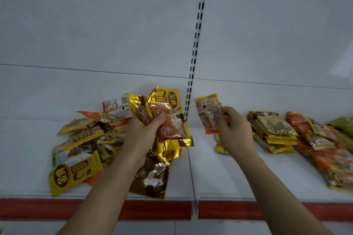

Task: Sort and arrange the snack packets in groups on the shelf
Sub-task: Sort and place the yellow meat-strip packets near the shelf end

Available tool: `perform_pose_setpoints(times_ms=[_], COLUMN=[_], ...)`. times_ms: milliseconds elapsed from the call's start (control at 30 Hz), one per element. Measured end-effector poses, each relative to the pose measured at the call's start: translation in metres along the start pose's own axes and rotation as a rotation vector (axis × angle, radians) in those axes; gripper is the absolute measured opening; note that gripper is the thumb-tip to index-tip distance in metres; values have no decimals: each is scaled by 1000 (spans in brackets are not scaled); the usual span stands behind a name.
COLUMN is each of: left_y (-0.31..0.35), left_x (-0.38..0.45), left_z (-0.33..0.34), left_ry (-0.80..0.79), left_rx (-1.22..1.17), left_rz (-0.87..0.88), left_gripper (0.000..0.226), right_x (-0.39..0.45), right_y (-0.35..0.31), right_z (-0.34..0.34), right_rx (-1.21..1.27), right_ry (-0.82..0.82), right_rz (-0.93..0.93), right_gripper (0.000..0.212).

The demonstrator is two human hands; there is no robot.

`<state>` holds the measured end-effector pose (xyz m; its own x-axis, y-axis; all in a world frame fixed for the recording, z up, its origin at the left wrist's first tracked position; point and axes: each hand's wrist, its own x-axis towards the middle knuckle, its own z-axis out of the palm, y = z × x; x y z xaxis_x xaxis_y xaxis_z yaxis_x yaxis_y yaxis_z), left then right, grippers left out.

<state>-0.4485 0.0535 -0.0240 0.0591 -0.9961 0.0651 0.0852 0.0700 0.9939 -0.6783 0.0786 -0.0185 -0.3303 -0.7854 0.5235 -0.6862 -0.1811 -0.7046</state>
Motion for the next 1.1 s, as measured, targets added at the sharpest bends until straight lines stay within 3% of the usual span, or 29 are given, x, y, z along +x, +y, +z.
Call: perform_pose_setpoints(times_ms=[133, 333, 400, 500, 633, 700, 800, 867, 1000, 1100], left_y=[-5, -19, -23, -25, -32, -34, -50, -71, -68, -63], left_x=[1, -3, -2, -3, -3, -3, 12, 31, 26, 18], left_z=[30, 85, 103, 129, 165, 182, 202, 212, 231, 243], left_ry=[-76, -179, -199, -268, -272, -250, -159, -125, -49, 31], left_rx=[12, -12, -2, 37, 115, 146, 212, 235, 349, 621], left_rz=[3, -96, -144, -202, -181, -162, -107, -102, -143, -101], left_gripper=[14, 80, 90, 79, 36, 38, 77, 91, 70, 67], right_x=[-12, -44, -47, -42, -20, -5, 22, 40, 68, 81], right_y=[17, 47, 58, 78, 121, 147, 179, 197, 217, 225], right_z=[-36, -82, -92, -113, -149, -166, -190, -203, -211, -209], right_rx=[-69, -141, -175, -292, -497, -543, -612, -666, -808, -871], right_ry=[90, 108, 138, 293, 411, 391, 337, 297, 150, -136], right_rz=[-14, -12, -28, -168, -318, -321, -308, -322, -237, -82], right_gripper=[19, 18, 17, 20, 29, 31, 35, 35, 40, 45])
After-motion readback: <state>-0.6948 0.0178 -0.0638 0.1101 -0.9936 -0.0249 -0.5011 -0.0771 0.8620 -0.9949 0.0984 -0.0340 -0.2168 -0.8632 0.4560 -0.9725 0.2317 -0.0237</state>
